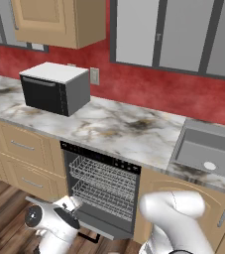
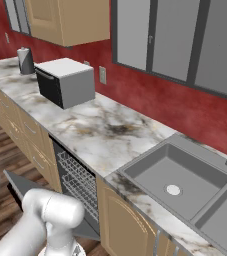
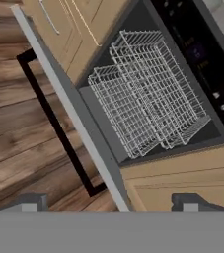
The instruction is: Open the dishwasher door and pull out the top rack.
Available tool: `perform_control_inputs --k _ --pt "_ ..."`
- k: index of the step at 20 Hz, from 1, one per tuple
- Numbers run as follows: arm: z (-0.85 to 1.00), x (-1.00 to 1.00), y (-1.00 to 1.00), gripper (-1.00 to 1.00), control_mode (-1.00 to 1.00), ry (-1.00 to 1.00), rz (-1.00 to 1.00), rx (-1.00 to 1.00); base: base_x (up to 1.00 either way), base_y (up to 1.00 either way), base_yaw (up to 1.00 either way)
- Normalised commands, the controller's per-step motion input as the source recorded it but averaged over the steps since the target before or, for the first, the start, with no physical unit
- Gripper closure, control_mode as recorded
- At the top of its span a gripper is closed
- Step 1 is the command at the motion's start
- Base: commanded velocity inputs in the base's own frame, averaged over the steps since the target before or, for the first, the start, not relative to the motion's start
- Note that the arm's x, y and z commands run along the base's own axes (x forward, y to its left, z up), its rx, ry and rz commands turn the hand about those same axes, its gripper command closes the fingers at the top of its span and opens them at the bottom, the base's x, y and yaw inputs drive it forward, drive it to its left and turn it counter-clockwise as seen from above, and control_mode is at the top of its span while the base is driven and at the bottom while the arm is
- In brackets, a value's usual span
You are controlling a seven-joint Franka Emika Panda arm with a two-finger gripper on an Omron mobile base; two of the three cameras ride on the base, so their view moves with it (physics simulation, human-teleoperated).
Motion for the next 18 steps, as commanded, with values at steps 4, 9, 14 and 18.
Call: perform_control_inputs --k 4,9,14,18 --pt "0.53 0.51 -0.28 -1.00 -1.00 0.05 -0.09 0.04 0.00 0.00 0.00" --pt "0.25 0.59 -0.32 -1.00 -1.00 -0.01 -0.08 -0.07 0.00 0.00 0.00" --pt "0.03 0.51 -0.19 -1.00 -1.00 -0.01 -0.10 -0.17 0.00 0.00 0.00" --pt "0.00 0.56 -0.21 -1.00 -1.00 0.01 -0.10 -0.14 0.00 0.00 0.00"
